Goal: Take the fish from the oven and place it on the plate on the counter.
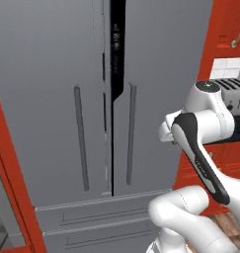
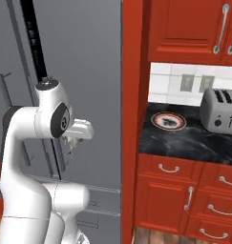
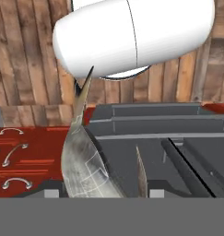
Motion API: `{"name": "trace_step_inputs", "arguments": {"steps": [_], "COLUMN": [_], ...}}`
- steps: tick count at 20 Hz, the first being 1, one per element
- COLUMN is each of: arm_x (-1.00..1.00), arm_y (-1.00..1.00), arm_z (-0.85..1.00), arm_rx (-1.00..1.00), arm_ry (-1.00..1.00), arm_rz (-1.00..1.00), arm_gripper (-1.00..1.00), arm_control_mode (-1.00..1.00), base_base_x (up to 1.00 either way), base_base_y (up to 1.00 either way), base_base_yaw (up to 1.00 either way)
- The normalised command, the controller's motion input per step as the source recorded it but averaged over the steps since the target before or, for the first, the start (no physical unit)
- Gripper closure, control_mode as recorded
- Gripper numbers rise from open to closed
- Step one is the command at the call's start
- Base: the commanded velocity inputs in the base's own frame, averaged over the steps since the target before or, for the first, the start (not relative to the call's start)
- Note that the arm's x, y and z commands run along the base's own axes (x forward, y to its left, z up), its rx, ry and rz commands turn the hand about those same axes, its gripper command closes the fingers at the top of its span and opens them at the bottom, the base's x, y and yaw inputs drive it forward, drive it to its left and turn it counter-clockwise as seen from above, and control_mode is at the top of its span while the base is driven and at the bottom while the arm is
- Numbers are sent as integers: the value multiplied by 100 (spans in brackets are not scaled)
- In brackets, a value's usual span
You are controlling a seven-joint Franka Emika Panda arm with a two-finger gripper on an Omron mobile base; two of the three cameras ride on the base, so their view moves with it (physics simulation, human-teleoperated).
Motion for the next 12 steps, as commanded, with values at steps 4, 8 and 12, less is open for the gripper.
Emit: {"name": "trace_step_inputs", "arguments": {"steps": [4,8,12], "arm_x": [0,0,0], "arm_y": [0,0,0], "arm_z": [0,0,0], "arm_rx": [0,0,0], "arm_ry": [0,0,0], "arm_rz": [0,0,0], "arm_gripper": [100,100,100], "arm_control_mode": [100,100,100], "base_base_x": [6,17,18], "base_base_y": [-100,-100,-100], "base_base_yaw": [3,3,3]}}
